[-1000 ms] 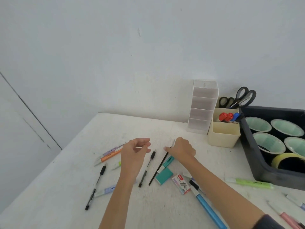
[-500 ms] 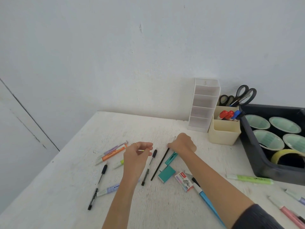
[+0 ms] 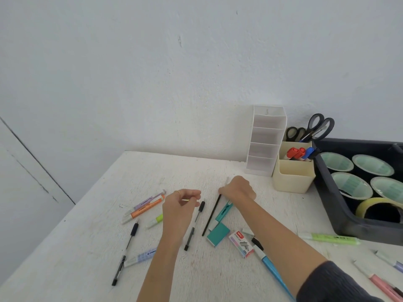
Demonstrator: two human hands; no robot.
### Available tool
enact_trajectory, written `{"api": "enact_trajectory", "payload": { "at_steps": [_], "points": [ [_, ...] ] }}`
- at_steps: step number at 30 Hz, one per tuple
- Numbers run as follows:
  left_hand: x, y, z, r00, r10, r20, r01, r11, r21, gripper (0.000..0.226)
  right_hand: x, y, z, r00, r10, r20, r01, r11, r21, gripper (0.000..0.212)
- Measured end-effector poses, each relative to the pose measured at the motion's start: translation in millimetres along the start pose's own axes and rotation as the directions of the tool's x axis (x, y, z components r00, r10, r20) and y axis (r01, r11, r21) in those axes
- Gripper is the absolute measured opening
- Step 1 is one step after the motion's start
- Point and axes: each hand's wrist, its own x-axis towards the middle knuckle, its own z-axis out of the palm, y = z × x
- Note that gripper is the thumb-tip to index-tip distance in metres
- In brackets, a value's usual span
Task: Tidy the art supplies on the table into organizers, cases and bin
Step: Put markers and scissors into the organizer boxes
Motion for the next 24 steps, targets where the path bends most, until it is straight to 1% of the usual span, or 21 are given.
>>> {"api": "enact_trajectory", "payload": {
  "at_steps": [2,5,8,11,13,15,16,19,22,24],
  "points": [
    [0.7,0.5,2.6,1.0,0.002,-0.005,-0.002,1.0,0.004,0.027,0.8,-4.0,0.3,1.0,-0.009,0.006,0.009,0.999,-0.044,0.03],
    [0.6,0.2,6.5,1.0,0.008,0.014,-0.009,1.0,0.02,0.026,3.8,-12.6,3.5,1.0,0.007,0.02,-0.006,0.999,-0.051,0.015],
    [1.9,-0.8,8.4,1.0,0.003,0.016,-0.004,0.999,0.038,0.027,2.5,-19.1,4.7,0.999,-0.001,0.041,0.004,0.996,-0.087,0.018],
    [3.6,-1.7,8.7,1.0,-0.003,0.016,0.002,0.999,0.041,0.027,2.7,-18.9,4.0,0.998,-0.002,0.066,0.005,0.999,-0.045,0.021],
    [5.8,-1.7,8.3,1.0,-0.006,0.016,0.005,0.999,0.043,0.027,4.4,-13.4,2.6,0.996,0.002,0.092,-0.005,0.999,0.042,0.026],
    [8.1,-1.4,8.3,1.0,-0.005,0.011,0.005,0.999,0.034,0.027,7.3,-7.4,-1.2,0.992,-0.001,0.127,-0.022,0.983,0.183,0.028],
    [9.4,-0.4,8.7,1.0,-0.005,0.01,0.005,1.0,0.027,0.027,8.9,-4.3,-4.8,0.99,-0.005,0.142,-0.035,0.961,0.276,0.028],
    [13.5,4.3,13.0,1.0,-0.006,0.011,0.006,1.0,0.014,0.026,8.8,3.6,-24.0,0.982,-0.048,0.182,-0.056,0.85,0.524,0.028],
    [18.1,13.6,26.0,1.0,0.007,0.025,-0.007,1.0,-0.003,0.026,-1.2,10.7,-53.0,0.974,-0.156,0.163,0.009,0.75,0.661,0.017],
    [19.5,23.4,38.5,0.999,0.031,0.045,-0.03,0.999,-0.019,0.026,-10.1,16.7,-74.5,0.968,-0.232,0.094,0.101,0.705,0.702,0.01]
  ]
}}
